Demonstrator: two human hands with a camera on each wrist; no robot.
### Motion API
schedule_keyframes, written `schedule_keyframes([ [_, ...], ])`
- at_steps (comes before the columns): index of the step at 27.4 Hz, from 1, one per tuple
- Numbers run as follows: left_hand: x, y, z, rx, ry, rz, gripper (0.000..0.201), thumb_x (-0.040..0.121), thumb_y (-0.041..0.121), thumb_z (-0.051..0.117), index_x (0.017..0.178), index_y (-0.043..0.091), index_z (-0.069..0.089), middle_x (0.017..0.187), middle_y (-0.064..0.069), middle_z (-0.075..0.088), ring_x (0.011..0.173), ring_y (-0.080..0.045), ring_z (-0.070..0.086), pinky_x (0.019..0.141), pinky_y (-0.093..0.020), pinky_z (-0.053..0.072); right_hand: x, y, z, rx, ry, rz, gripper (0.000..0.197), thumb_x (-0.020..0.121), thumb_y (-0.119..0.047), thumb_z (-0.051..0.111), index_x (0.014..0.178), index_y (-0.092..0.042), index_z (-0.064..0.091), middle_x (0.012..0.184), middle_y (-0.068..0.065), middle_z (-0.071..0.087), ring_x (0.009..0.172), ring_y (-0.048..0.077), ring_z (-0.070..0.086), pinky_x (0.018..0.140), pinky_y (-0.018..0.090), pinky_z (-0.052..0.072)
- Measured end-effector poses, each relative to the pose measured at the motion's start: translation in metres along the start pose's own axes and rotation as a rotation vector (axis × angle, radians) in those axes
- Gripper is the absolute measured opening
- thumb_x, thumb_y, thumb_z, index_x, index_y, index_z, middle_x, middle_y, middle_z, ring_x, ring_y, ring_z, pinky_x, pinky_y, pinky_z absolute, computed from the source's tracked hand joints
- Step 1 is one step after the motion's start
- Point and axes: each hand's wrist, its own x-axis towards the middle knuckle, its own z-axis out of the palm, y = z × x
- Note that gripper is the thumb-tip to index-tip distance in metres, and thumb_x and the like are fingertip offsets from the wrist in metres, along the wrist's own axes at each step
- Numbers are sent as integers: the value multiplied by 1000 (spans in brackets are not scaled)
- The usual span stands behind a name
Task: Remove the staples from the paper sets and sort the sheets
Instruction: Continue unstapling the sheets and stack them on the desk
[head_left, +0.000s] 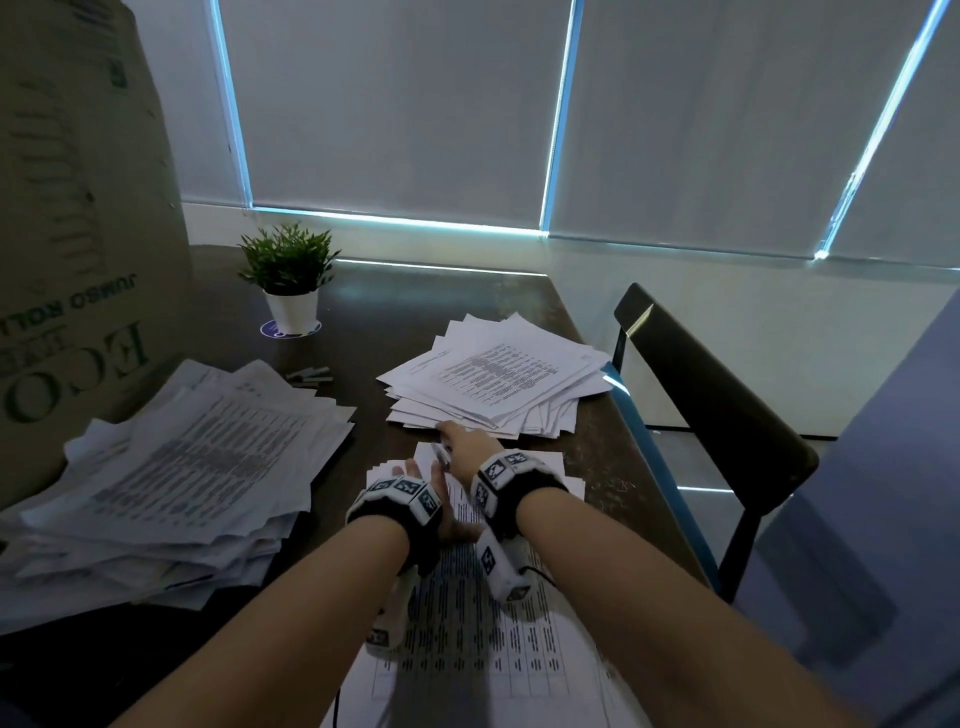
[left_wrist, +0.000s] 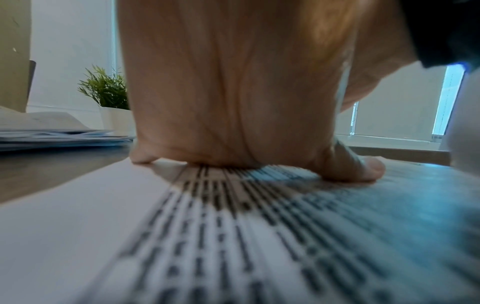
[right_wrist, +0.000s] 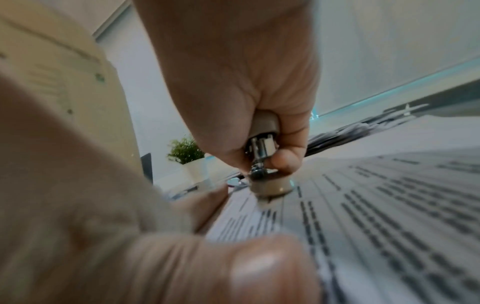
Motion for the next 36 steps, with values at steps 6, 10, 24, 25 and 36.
schedule_keyframes([
  [6,-14,0,-8,40,-35,-5,133,54,97,37,150,23,-15,158,-16,-14,146,-37,-3,115,-56,14,-35,46,-29,245,80,118,46,101,-15,39,145,-30,35,127,14,60,98,30,67,82,40,59],
  [10,-16,4,-18,25,10,-3,124,45,98,46,140,19,36,146,-17,34,132,-39,35,103,-51,36,-75,101,-53,-14,112,288,42,102,-30,42,143,-21,37,128,18,60,108,34,62,93,42,51],
  [24,-30,-18,-27,-192,32,-118,64,84,58,61,122,6,59,121,-9,62,111,-25,59,94,-32,46,-108,81,-56,53,-52,231,33,96,-19,55,124,-2,63,119,10,66,108,23,64,90,32,52],
  [25,-30,-17,-25,-228,46,-121,59,85,53,62,121,6,59,121,-9,62,111,-24,59,93,-31,46,-107,79,-51,101,-116,278,34,95,-21,58,120,1,64,112,11,66,102,24,65,86,34,54],
  [36,-27,-25,-19,-801,257,-39,55,79,11,75,125,-6,49,125,-18,57,114,-31,55,95,-35,46,-103,89,-40,513,-124,531,30,90,-17,71,113,-3,57,120,11,67,114,21,64,89,35,57],
])
